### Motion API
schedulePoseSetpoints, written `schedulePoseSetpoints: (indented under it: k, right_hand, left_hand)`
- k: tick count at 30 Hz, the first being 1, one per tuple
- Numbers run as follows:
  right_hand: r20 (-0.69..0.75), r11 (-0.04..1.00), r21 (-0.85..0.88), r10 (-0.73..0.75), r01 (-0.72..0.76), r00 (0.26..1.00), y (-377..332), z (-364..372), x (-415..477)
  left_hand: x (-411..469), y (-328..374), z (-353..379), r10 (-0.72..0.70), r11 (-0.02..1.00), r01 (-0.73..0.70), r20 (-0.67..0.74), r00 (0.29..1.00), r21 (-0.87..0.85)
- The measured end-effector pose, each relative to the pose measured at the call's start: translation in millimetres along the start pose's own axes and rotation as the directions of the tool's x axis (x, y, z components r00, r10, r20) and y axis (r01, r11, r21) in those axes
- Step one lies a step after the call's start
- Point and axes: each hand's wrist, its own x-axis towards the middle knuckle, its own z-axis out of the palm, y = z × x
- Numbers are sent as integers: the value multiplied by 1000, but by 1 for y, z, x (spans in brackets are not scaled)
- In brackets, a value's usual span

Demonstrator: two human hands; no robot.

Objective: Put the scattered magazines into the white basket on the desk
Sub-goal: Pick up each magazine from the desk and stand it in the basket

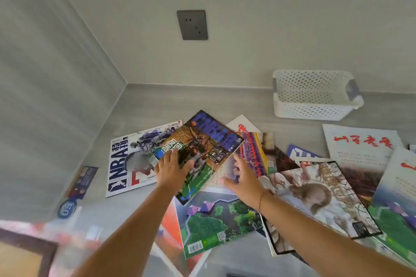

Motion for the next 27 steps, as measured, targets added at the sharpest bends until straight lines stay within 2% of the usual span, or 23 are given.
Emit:
schedulePoseSetpoints:
  k: [2, 5, 10, 17, 21, 23, 27]
  right_hand:
    - [16, 997, 66, 42, -43, 999, -10, 16, 10]
    - [39, 995, 73, 69, -71, 997, -16, 35, 22]
    - [12, 996, -40, 77, -77, 997, -7, 51, 32]
    - [-43, 984, -169, 56, -63, 998, -2, 60, 35]
    - [-64, 979, -182, 79, -89, 995, 2, 59, 41]
    - [-55, 987, -123, 98, -104, 994, 2, 58, 43]
    - [-65, 994, -25, 107, -109, 992, 0, 56, 44]
  left_hand:
    - [16, -12, -10, -46, 999, 46, -12, 999, 20]
    - [45, -30, -25, -118, 993, 118, 25, 993, 21]
    - [77, -49, -36, -144, 990, 144, 105, 984, 6]
    - [86, -51, -28, -135, 989, 141, 98, 986, -52]
    - [83, -58, -29, -87, 915, 148, 174, 981, -375]
    - [75, -61, -32, -75, 880, 164, 211, 975, -446]
    - [64, -61, -40, -37, 801, 138, 182, 983, -582]
